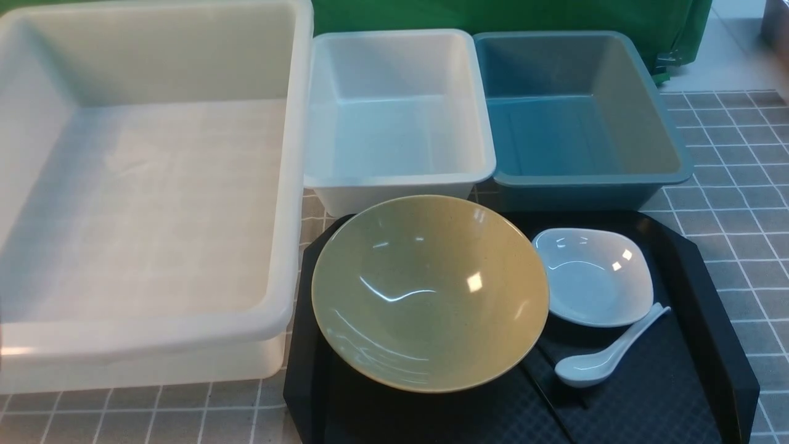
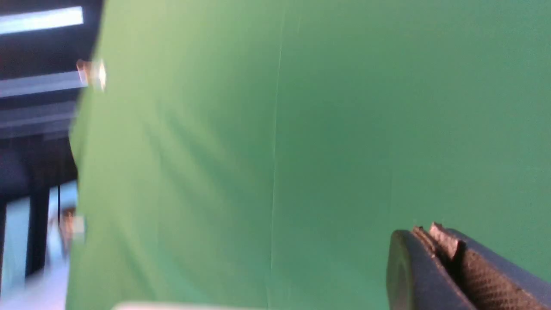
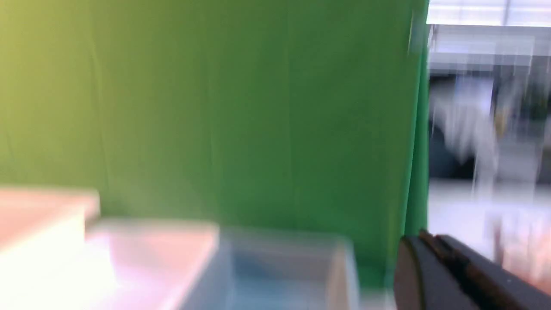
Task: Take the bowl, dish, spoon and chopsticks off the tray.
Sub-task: Use the left arm to grab the yellow noodle bowl on the left
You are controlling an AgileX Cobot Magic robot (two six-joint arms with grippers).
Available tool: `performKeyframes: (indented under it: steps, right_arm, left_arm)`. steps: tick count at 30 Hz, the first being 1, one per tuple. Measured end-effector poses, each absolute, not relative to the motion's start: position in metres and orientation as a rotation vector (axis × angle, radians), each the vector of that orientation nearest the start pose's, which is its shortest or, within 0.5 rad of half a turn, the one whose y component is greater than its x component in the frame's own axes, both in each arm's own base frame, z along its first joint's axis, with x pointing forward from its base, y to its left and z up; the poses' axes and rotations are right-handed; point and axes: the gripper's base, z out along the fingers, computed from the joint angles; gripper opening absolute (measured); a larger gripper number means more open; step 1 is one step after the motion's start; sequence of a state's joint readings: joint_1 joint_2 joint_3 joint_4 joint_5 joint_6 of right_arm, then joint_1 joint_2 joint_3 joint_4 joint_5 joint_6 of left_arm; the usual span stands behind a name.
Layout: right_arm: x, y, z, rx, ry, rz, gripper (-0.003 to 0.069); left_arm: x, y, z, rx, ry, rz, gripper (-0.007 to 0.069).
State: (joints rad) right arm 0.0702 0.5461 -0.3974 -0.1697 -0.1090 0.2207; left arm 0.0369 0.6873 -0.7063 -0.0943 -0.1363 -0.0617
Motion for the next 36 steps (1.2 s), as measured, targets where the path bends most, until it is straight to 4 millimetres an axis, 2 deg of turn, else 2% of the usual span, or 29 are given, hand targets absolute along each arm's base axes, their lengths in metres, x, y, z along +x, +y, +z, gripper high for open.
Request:
performKeyframes:
  steps: [2, 4, 5, 6, 8, 9, 12, 17, 18, 20, 21, 23, 28, 32, 36]
  right_arm:
    - [0.134, 0.009, 0.309, 0.007, 1.708, 0.103, 0.0036]
    - [0.144, 0.009, 0.302, -0.026, 1.962, 0.039, 0.0036]
    - [0.144, 0.01, 0.305, -0.035, 1.976, 0.031, 0.0036]
    - [0.147, 0.01, 0.301, -0.105, 2.123, -0.023, 0.0036]
    - [0.149, 0.013, 0.302, -0.188, 2.236, -0.056, 0.0036]
    - [0.149, 0.017, 0.301, -0.235, 2.29, -0.057, 0.0036]
    - [0.15, 0.027, 0.305, -0.335, 2.279, -0.012, 0.0036]
    - [0.153, 0.04, 0.306, -0.464, 2.22, 0.035, 0.0036]
    - [0.154, 0.042, 0.305, -0.488, 2.222, 0.037, 0.0036]
    - [0.155, 0.043, 0.303, -0.505, 2.227, 0.036, 0.0036]
    - [0.158, 0.044, 0.301, -0.514, 2.242, 0.036, 0.0036]
    - [0.163, 0.046, 0.297, -0.519, 2.263, 0.035, 0.0036]
    - [0.168, 0.047, 0.292, -0.523, 2.286, 0.038, 0.0036]
    - [0.17, 0.048, 0.292, -0.519, 2.272, 0.042, 0.0036]
    - [0.171, 0.048, 0.294, -0.509, 2.252, 0.045, 0.0036]
  left_arm:
    - [0.168, 0.004, 0.407, -0.136, 1.5, -0.114, -0.0015]
    - [0.194, -0.002, 0.411, -0.114, 1.705, -0.132, -0.0015]
    - [0.196, -0.003, 0.411, -0.11, 1.726, -0.134, -0.0015]
    - [0.208, -0.008, 0.407, -0.075, 1.864, -0.136, -0.0015]
    - [0.218, -0.017, 0.409, 0.0, 2.008, -0.141, -0.0015]
    - [0.229, -0.03, 0.408, 0.082, 2.12, -0.172, -0.0015]
    - [0.248, -0.06, 0.397, 0.255, 2.283, -0.283, -0.0015]
    - [0.264, -0.132, 0.373, 0.633, 2.399, -0.502, -0.0015]
    - [0.267, -0.153, 0.363, 0.757, 2.439, -0.517, -0.0015]
    - [0.271, -0.165, 0.354, 0.821, 2.467, -0.514, -0.0015]
    - [0.274, -0.184, 0.347, 0.925, 2.492, -0.487, -0.0015]
    - [0.284, -0.205, 0.335, 1.013, 2.524, -0.401, -0.0013]
    - [0.305, -0.23, 0.321, 1.134, 2.544, -0.166, -0.0008]
    - [0.316, -0.238, 0.309, 1.179, 2.573, -0.066, 0.0016]
    - [0.326, -0.24, 0.297, 1.196, 2.587, 0.011, 0.0125]
